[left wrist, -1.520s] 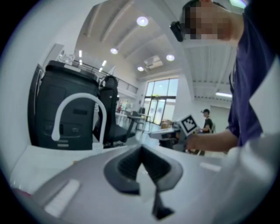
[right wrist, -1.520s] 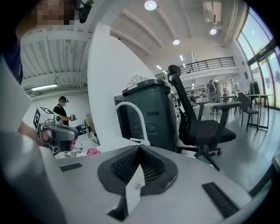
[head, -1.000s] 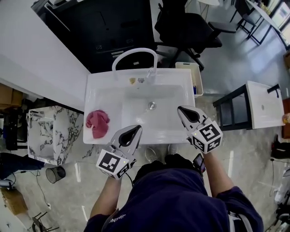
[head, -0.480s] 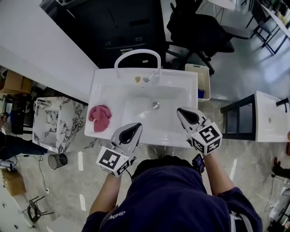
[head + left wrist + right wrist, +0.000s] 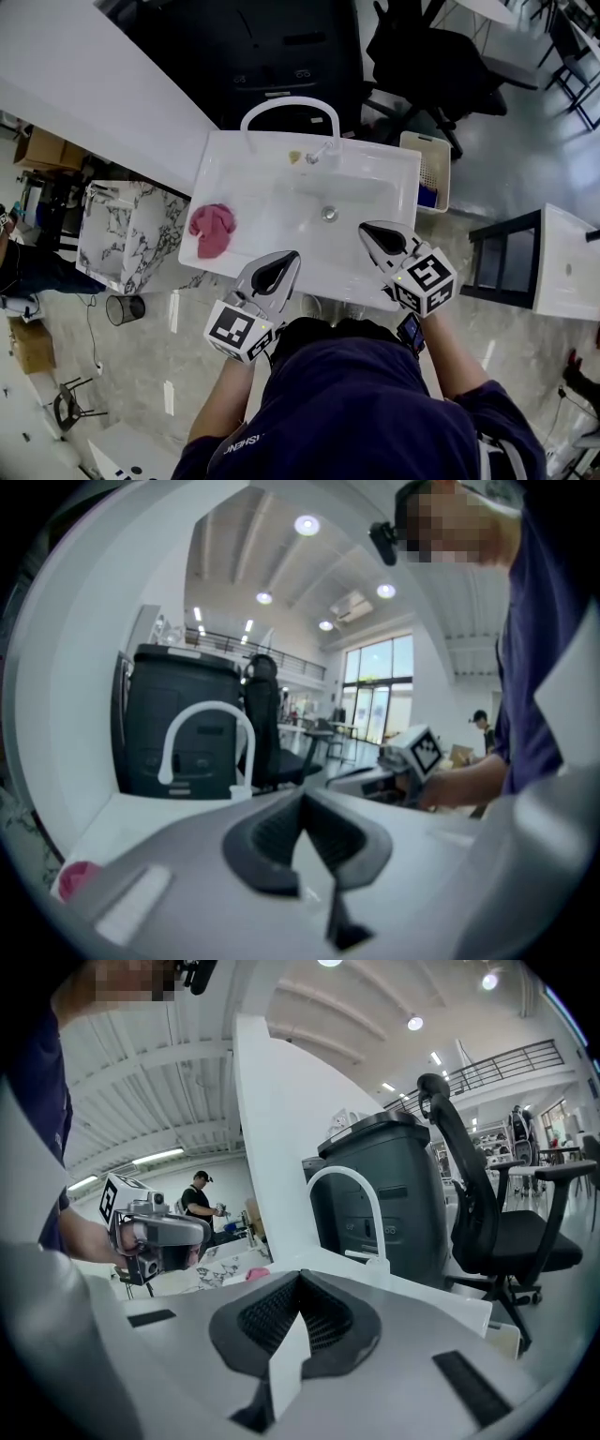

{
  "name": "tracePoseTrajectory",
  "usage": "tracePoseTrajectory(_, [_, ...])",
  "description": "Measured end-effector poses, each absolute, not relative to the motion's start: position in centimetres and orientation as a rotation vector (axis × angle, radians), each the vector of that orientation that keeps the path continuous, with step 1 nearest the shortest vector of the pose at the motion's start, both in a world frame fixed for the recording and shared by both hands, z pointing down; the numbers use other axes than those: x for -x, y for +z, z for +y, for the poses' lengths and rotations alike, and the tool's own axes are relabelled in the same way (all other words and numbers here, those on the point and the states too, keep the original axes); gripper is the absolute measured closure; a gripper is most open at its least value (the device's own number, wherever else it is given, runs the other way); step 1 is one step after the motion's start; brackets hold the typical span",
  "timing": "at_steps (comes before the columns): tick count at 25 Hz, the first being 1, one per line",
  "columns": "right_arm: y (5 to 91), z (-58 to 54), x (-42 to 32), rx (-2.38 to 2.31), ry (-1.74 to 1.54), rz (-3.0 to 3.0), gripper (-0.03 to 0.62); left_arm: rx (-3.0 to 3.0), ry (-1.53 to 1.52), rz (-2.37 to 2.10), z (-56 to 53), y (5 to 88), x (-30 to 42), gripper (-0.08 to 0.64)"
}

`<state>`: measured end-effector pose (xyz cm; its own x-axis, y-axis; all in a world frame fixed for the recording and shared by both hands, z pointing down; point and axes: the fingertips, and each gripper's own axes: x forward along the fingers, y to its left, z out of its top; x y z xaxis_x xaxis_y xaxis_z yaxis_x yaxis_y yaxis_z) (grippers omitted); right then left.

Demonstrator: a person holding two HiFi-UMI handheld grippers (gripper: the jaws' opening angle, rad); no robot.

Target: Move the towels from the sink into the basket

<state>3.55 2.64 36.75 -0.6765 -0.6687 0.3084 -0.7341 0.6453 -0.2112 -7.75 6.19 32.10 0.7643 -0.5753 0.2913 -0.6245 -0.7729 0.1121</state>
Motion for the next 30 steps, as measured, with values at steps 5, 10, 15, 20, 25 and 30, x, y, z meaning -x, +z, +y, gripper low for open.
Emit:
tracePoseTrajectory(5, [36.6, 2.3, -2.4, -1.122, 0.477, -2.669, 0.584, -2.735, 0.342, -0.983, 6.2, 32.3, 9.1, 0.557])
tracePoseTrajectory(10, [37.0, 2.0, 0.0, -1.112, 0.478, -2.655, 0.584, -2.722, 0.321, -0.979, 6.1, 33.0, 11.4, 0.557])
tracePoseTrajectory(15, [37.9, 1.5, 3.8, -1.123, 0.495, -2.618, 0.584, -2.708, 0.298, -0.956, 5.4, 33.8, 15.3, 0.557])
tracePoseTrajectory(20, [39.0, -0.3, 9.4, -1.128, 0.516, -2.585, 0.584, -2.691, 0.288, -0.942, 3.4, 34.5, 21.0, 0.557])
tracePoseTrajectory(25, [40.4, -2.1, 15.6, -1.105, 0.53, -2.551, 0.584, -2.678, 0.286, -0.942, 1.3, 34.9, 27.0, 0.557])
tracePoseTrajectory(30, [42.7, -3.5, 21.8, -1.04, 0.551, -2.541, 0.584, -2.646, 0.289, -0.961, -0.2, 36.2, 32.1, 0.557])
